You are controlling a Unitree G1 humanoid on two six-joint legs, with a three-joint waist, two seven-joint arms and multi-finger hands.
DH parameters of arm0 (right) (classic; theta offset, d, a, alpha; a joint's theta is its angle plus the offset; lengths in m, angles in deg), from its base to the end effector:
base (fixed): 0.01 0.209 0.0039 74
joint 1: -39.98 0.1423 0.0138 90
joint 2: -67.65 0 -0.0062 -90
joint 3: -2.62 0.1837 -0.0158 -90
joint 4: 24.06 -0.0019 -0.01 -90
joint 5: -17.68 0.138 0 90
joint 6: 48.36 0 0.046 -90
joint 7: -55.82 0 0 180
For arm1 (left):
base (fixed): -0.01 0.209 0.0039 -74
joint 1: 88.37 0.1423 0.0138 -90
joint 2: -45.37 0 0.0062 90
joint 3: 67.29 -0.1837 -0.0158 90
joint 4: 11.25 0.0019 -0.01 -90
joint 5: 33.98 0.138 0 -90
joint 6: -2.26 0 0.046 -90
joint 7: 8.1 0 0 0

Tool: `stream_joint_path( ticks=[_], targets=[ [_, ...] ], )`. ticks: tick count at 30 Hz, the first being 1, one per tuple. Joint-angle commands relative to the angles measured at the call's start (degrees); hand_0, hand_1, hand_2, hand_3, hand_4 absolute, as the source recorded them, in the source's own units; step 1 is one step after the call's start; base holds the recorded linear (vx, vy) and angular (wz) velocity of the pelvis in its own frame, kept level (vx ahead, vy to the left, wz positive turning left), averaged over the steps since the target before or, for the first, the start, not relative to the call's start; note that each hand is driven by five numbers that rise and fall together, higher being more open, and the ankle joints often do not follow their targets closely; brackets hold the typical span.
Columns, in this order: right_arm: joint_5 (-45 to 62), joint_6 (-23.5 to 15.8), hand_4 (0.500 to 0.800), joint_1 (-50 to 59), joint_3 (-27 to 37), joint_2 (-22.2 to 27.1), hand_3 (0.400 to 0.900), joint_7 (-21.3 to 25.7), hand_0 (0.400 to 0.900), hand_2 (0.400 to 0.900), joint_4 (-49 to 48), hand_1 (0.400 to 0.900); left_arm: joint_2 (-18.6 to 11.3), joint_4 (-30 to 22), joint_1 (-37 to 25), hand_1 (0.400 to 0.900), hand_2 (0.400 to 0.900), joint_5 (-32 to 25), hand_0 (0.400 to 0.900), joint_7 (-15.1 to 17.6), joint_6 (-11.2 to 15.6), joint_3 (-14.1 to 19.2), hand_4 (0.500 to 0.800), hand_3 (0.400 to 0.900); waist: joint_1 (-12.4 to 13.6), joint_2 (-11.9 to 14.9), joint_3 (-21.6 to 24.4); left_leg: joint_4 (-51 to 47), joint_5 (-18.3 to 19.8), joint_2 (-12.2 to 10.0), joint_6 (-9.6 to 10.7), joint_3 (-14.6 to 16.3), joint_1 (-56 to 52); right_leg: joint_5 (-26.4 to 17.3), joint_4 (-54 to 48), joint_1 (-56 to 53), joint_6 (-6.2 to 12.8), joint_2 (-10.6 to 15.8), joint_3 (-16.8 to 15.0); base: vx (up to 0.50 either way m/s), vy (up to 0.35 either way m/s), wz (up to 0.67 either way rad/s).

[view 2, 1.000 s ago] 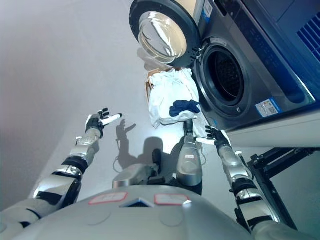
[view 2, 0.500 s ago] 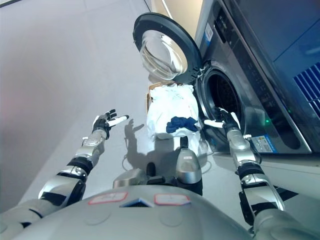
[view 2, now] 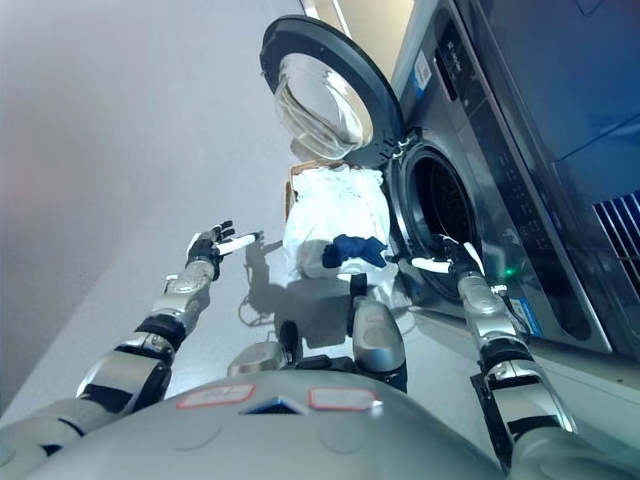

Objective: Put the clothes in the basket into the washing machine.

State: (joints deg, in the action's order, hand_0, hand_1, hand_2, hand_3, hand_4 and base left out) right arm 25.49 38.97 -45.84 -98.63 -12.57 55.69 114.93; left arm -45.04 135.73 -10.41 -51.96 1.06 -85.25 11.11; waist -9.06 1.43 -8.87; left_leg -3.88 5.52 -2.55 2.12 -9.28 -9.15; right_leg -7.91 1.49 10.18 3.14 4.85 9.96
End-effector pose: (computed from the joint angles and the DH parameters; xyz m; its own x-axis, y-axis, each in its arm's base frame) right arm 0.1568 -0.2648 -0.0577 0.7299 -0.1826 -0.6588 -0.0884 0.9304 -0.3558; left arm 0.1834 0.2162 -0.0681 0.7140 0.2504 -0.6538 -0.1426 0.9663 0.2143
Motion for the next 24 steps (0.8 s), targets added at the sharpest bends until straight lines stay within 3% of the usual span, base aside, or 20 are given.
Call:
stream_joint_path(
  ticks=[1, 9, 12, 15, 16, 19, 21, 24],
  targets=[
    [-0.73, -2.98, 0.8, 1.99, -0.01, 2.53, 0.9, 1.7, 0.9, 0.9, -3.38, 0.9, -2.71, -3.27, -3.55, 0.9, 0.9, 0.4, 0.9, 0.98, 3.08, -0.48, 0.8, 0.9, 0.91, 0.3, 0.51, 0.5, 1.51, -0.87, 1.57, 0.25, -5.7, -6.23, 4.99, 9.61, 7.61, 4.46, -3.74, 0.04, -0.04, -0.07],
    [-8.69, -2.74, 0.8, 4.0, -4.11, 4.78, 0.9, 2.28, 0.9, 0.9, -0.56, 0.9, -2.74, -2.46, -4.11, 0.9, 0.9, 0.5, 0.9, 1.05, 3.37, -0.41, 0.8, 0.9, 1.33, -0.83, 0.01, 2.27, -0.58, -2.53, 3.1, 0.58, -5.08, -3.32, 7.23, 10.14, 6.27, 3.56, -2.31, 0.03, -0.081, 0.04],
    [-10.88, -3.06, 0.8, 6.05, -6.07, 5.47, 0.9, 3.29, 0.9, 0.9, 2.87, 0.9, -3.04, -1.79, -4.43, 0.9, 0.9, 0.1, 0.9, 0.83, 3.71, -0.66, 0.8, 0.9, 1.88, -1.07, -0.12, 9.37, -5.98, -4.77, 5.44, 0.56, -2.29, 0.05, 7.99, 8.06, 4.33, 1.58, -1.98, 0.05, -0.191, 0.22],
    [-11.25, -2.97, 0.8, 6.73, -7.13, 5.72, 0.9, 3.69, 0.9, 0.9, 3.85, 0.9, -2.71, -2.85, -4.02, 0.9, 0.9, -0.81, 0.9, 0.66, 3.72, -0.87, 0.8, 0.9, 4.25, 0.94, -2.28, 27.06, -11.53, -1.39, 5.43, -0.82, 7.23, 2.02, 6.85, 3.19, 1.76, 0.9, -2.64, 0.04, -0.25, 0.21],
    [-10.93, -2.78, 0.8, 7.25, -7.0, 5.92, 0.9, 4.13, 0.9, 0.9, 4.49, 0.9, -2.49, -2.81, -4.57, 0.9, 0.9, -1.23, 0.9, 0.96, 3.66, -1.19, 0.8, 0.9, 4.88, 1.86, -3.61, 30.1, -13.1, -1.43, 4.87, 0.26, 11.21, 2.45, 6.63, 1.86, 1.27, 1.36, -2.14, -0.01, -0.225, 0.3],
    [-11.11, -2.26, 0.8, 9.33, -7.76, 6.0, 0.9, 5.06, 0.9, 0.9, 6.59, 0.9, -1.87, -2.03, -6.0, 0.9, 0.9, -1.7, 0.9, 1.01, 3.49, -2.41, 0.8, 0.9, 6.97, 3.69, -5.65, 26.59, -10.75, -1.33, 2.56, 2.03, 21.28, 3.24, 5.26, -1.01, 0.99, 1.36, -2.51, 0.06, -0.14, -0.06],
    [-11.08, -2.25, 0.8, 10.43, -8.63, 5.75, 0.9, 5.23, 0.9, 0.9, 7.67, 0.9, -2.1, -1.91, -6.25, 0.9, 0.9, -1.93, 0.9, 1.37, 3.41, -2.62, 0.8, 0.9, 8.3, 3.69, -6.41, 21.94, -11.56, -2.61, 3.1, 1.12, 23.82, 4.32, 5.18, -2.06, 1.09, 0.23, -3.64, 0.15, -0.011, -0.38],
    [-11.97, -2.11, 0.8, 11.7, -10.05, 5.62, 0.9, 5.53, 0.9, 0.9, 9.49, 0.9, -2.11, -1.77, -6.0, 0.9, 0.9, -2.34, 0.9, 1.51, 3.56, -2.7, 0.8, 0.9, 9.95, 2.14, -6.86, 11.75, -16.52, -5.27, 5.03, 0.8, 26.08, 5.99, 5.14, -3.92, 1.5, -0.99, -4.6, 0.21, 0.101, -0.47]
  ],
)
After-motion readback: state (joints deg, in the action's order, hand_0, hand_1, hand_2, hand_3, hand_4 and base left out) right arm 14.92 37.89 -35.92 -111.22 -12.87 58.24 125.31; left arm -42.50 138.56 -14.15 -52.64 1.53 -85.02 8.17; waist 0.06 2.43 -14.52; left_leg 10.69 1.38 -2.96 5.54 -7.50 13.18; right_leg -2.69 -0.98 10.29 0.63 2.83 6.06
